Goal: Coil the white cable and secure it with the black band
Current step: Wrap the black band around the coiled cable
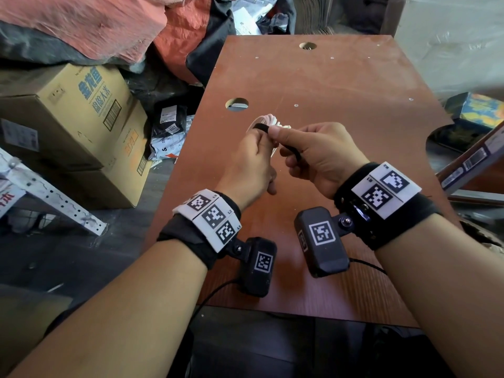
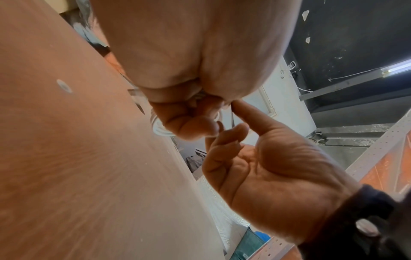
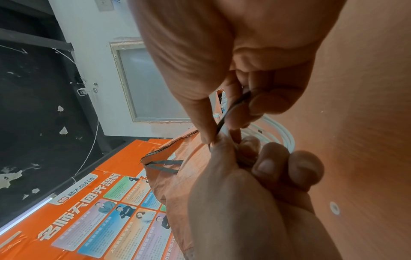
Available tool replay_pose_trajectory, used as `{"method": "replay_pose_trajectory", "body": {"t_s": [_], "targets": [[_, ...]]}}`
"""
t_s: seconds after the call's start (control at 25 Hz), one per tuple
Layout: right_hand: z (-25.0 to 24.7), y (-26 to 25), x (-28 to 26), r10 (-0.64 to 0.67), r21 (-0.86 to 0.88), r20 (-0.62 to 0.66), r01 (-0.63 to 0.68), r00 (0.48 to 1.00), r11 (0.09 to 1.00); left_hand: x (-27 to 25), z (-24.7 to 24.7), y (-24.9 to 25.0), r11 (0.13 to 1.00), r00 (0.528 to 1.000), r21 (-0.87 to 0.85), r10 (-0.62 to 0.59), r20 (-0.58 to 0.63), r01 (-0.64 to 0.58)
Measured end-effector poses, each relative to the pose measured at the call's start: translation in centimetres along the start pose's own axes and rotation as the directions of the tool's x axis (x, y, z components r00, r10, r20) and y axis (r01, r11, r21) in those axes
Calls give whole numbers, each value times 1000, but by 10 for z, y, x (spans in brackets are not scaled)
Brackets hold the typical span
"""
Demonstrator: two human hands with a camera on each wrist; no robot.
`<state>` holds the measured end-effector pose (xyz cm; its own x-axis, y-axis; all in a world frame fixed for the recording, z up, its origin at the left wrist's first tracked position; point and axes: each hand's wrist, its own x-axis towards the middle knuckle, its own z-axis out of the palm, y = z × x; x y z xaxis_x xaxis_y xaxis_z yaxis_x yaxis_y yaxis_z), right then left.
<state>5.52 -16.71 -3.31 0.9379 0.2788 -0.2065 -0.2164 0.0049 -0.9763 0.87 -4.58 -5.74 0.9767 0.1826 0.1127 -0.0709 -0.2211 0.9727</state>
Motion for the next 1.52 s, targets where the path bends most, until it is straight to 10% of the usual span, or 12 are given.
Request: {"method": "replay_pose_trajectory", "body": {"t_s": [0.48, 1.52], "targets": [[0, -2, -2, 25, -20, 4, -25, 1000, 999, -1, 0, -5, 985, 998, 160, 63, 29, -67], [0, 2, 1, 5, 64, -23, -4, 1000, 998, 2, 4, -5, 991, 996, -120, -46, 76, 55]]}}
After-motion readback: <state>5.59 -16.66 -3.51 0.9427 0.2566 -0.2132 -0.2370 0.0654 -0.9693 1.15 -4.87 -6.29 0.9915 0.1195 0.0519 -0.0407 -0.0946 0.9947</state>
